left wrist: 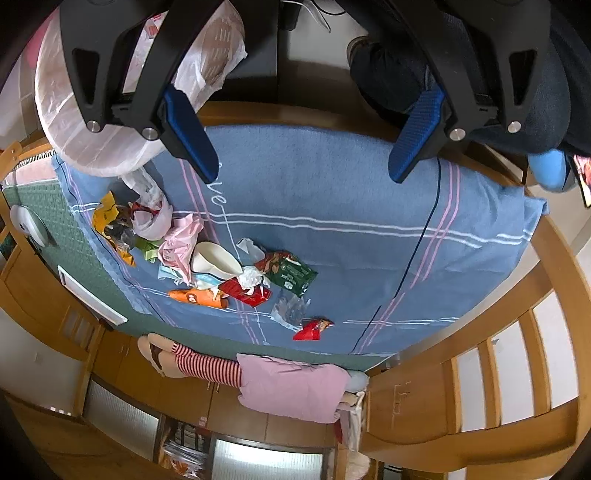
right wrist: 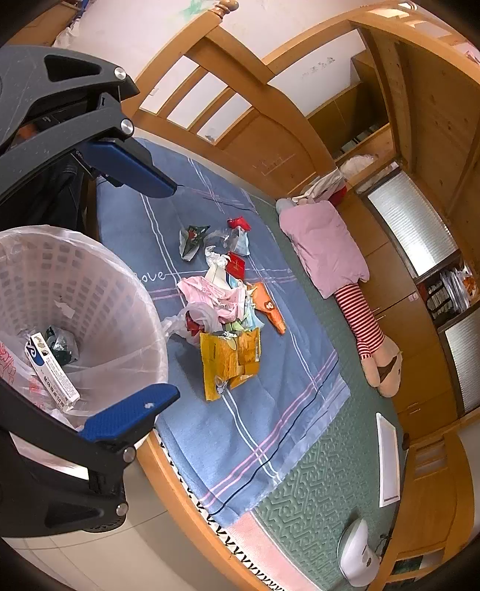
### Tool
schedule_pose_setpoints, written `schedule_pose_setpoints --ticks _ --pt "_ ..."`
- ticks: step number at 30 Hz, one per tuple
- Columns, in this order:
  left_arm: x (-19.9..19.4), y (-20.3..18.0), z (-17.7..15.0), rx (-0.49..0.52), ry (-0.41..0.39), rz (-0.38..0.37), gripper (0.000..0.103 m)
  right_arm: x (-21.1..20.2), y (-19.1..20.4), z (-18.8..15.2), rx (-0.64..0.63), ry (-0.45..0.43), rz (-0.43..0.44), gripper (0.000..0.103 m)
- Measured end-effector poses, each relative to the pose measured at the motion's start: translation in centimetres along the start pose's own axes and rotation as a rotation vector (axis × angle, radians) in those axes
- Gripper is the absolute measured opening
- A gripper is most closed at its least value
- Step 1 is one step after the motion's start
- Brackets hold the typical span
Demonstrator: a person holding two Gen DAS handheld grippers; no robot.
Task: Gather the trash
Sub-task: 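Grasp the green snack bag with left tool while right grasps white plastic bag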
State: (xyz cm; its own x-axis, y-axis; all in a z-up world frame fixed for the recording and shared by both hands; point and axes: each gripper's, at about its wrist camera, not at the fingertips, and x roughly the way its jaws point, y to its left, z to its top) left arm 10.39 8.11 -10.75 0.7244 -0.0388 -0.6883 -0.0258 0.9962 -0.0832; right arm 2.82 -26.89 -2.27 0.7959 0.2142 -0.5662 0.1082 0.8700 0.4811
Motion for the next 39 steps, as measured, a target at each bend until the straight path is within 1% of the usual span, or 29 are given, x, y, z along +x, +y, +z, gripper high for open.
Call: schedule_pose_setpoints --ticks 3,6,7,8,10,11,12,14,15,16,18,19,21,23,24,25,26,27,28,29,30,31,32,33,34,35,37,38,39 --pt "0.8 1.0 1.8 -0.005 0.008 -0.015 0.095 0.3 0.1 0.9 0.000 -0.006 -0.020 0.099" --pt "2.4 3.1 3.3 -0.069 0.013 -0.021 0.095 0.9 0.6 2.1 -0.022 -0.007 -0.065 0.098" --pt "3.6 4.3 4.0 -0.111 0.024 -0.028 0.094 1.2 0.7 2.5 -0.028 -0.004 -0.077 0.098" --pt "4.4 5.0 4.4 -0.134 0.034 -0.038 0.090 2.1 0.6 3.3 -0.042 0.008 -0.103 0.099" --pt "7.0 6.4 5.5 -0.177 0.097 -0.069 0.083 3.6 0.5 4.3 -0.053 0.036 -0.155 0.098" --pt "8.0 6.6 5.9 -0.187 0.119 -0.074 0.083 5.3 0.2 5.1 -0.047 0.083 -0.198 0.098" --pt "9.5 6.9 6.5 -0.204 0.146 -0.082 0.083 6.0 0.0 5.4 -0.038 0.108 -0.204 0.098" --pt "11.6 6.9 7.6 -0.234 0.177 -0.101 0.086 8.0 -0.2 6.0 -0.016 0.165 -0.175 0.098" --pt "13.1 6.7 8.5 -0.255 0.191 -0.130 0.088 8.5 -0.2 6.0 -0.019 0.175 -0.170 0.098" --pt "14.5 6.3 9.3 -0.263 0.195 -0.160 0.094 9.0 0.0 5.9 -0.026 0.185 -0.174 0.098" --pt "16.6 5.3 10.2 -0.244 0.184 -0.224 0.098 10.3 0.5 5.5 -0.052 0.206 -0.195 0.098" --pt "18.4 4.4 10.7 -0.199 0.189 -0.254 0.099 11.0 0.7 5.2 -0.064 0.223 -0.199 0.098" --pt "20.4 3.4 10.7 -0.182 0.240 -0.254 0.099 12.3 1.1 4.7 -0.093 0.254 -0.215 0.098" --pt "22.5 2.7 10.6 -0.228 0.299 -0.308 0.099 13.7 1.4 4.3 -0.138 0.294 -0.255 0.098" --pt "23.8 2.1 10.6 -0.235 0.334 -0.342 0.099 14.7 1.4 4.0 -0.163 0.325 -0.281 0.098" --pt "24.4 1.6 10.5 -0.228 0.351 -0.351 0.098 15.8 1.4 3.6 -0.178 0.366 -0.294 0.098" --pt "25.2 1.0 10.5 -0.209 0.362 -0.339 0.096 16.9 1.4 3.3 -0.183 0.408 -0.293 0.098" --pt "25.6 0.4 10.4 -0.186 0.367 -0.304 0.093 17.7 1.4 3.1 -0.181 0.436 -0.283 0.098" --pt "25.8 0.0 10.2 -0.171 0.374 -0.284 0.081 18.7 1.3 2.8 -0.180 0.467 -0.270 0.098" --pt "26.0 -0.4 10.1 -0.150 0.386 -0.271 0.073 20.4 1.2 2.4 -0.193 0.510 -0.276 0.098" --pt "26.1 -0.9 10.1 -0.125 0.390 -0.264 0.071 21.2 1.2 2.2 -0.210 0.528 -0.297 0.098" --pt "25.9 -1.2 10.0 -0.099 0.384 -0.255 0.065 22.3 1.2 2.0 -0.231 0.545 -0.325 0.098" --pt "25.9 -1.4 10.0 -0.075 0.381 -0.253 0.054 23.9 1.0 1.7 -0.254 0.576 -0.362 0.098" --pt "25.9 -1.7 9.8 -0.042 0.382 -0.250 0.046 25.0 0.9 1.6 -0.253 0.596 -0.376 0.098" --pt "25.9 -1.8 9.6 -0.019 0.388 -0.248 0.031 26.2 0.5 1.5 -0.232 0.627 -0.380 0.098" --pt "25.9 -1.8 9.4 -0.008 0.390 -0.243 0.025 27.2 0.0 1.5 -0.187 0.656 -0.359 0.098" --pt "25.5 -1.3 9.2 -0.011 0.380 -0.248 0.020 28.2 -0.6 1.4 -0.131 0.689 -0.338 0.098" --pt "25.1 -0.9 9.1 -0.015 0.376 -0.251 0.019 28.8 -0.5 1.4 -0.125 0.697 -0.331 0.089" --pt "24.6 -0.5 9.0 -0.017 0.369 -0.249 0.019 29.0 -0.3 1.4 -0.135 0.693 -0.336 0.069"
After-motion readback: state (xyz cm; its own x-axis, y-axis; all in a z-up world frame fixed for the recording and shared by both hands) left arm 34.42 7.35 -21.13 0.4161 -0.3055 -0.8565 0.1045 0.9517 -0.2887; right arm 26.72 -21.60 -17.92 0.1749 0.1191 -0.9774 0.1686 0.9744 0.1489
